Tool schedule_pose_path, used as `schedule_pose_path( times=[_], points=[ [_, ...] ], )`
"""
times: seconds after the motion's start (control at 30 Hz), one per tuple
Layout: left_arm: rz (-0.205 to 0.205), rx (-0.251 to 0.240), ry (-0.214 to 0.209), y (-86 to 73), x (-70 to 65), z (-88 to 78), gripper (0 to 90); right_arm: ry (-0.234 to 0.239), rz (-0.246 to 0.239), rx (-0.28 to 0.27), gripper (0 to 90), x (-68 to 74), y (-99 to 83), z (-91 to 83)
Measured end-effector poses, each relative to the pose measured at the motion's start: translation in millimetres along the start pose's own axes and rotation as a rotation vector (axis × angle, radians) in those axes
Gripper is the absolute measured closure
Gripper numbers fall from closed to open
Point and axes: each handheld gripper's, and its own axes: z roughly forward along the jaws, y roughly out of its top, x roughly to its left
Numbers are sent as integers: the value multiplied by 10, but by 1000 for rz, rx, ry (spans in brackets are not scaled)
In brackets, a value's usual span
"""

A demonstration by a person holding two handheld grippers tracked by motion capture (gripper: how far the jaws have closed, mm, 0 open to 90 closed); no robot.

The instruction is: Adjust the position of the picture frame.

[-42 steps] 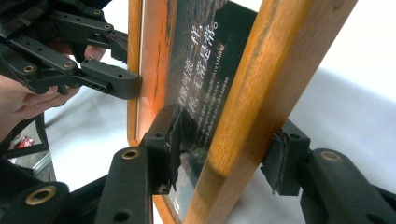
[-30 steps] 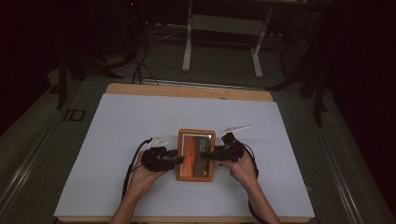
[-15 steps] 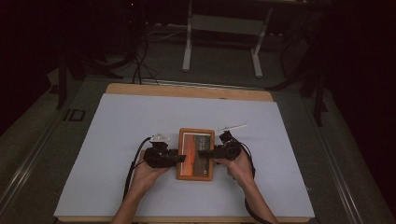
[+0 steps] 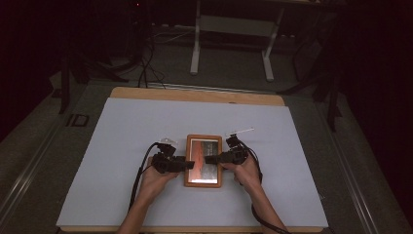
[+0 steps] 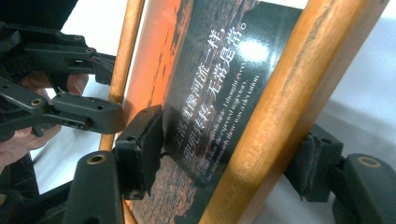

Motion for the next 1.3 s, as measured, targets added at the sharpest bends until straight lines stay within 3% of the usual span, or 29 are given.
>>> schedule_pose_path(
  times=[0.13,0.17,0.3,0.5,0.77,0.9,1.03,1.2,1.3],
  points=[
    [-21,13,-6,0,29,25,478,-8,7,13,338,-14,6,16],
    [-25,26,-5,-7,40,41,463,-44,-1,21,359,-16,10,9],
    [-16,22,-8,-14,45,40,464,-56,-6,11,406,-26,0,-50],
    [-3,20,-17,-12,55,43,463,-48,-1,6,468,-50,-50,-123],
    [35,22,-35,4,64,50,464,-64,-1,0,479,-25,-90,-167],
    [12,27,-43,2,81,57,463,-66,5,4,487,-29,-92,-173],
    [37,35,-25,-5,46,62,434,-74,-7,-4,502,-36,-99,-194],
    [37,43,-6,-35,34,34,403,-92,-35,-20,496,-14,-139,-261],
    [28,22,9,-86,51,-45,394,-116,-53,-42,505,-2,-187,-346]
  ],
)
